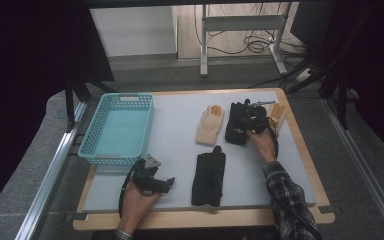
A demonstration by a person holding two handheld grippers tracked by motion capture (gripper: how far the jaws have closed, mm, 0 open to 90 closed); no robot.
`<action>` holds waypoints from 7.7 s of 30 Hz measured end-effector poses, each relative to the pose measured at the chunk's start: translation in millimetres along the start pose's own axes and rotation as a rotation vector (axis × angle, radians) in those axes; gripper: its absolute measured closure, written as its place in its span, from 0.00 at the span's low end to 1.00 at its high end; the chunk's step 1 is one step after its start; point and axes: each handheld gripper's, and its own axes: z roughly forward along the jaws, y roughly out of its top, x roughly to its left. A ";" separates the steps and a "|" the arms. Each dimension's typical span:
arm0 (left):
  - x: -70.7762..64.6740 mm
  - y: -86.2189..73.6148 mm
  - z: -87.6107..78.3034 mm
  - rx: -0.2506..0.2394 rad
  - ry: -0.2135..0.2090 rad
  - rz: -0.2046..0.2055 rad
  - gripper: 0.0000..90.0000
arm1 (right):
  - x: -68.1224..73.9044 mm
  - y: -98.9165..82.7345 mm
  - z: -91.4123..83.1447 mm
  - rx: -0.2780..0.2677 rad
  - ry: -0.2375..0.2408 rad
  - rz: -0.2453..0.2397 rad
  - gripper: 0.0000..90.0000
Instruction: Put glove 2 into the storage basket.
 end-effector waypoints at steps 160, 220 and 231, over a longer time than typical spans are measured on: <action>20.9 -17.4 -17.0 0.005 0.024 -0.025 0.01 | 38.0 -132.5 -91.5 -0.003 -0.043 -0.161 0.20; -52.1 76.8 47.8 0.203 -0.125 0.165 0.04 | 40.2 -133.8 -92.2 -0.013 -0.054 -0.178 0.20; -45.6 77.1 27.9 0.184 -0.120 0.135 0.64 | 40.3 -133.8 -92.1 -0.013 -0.054 -0.178 0.20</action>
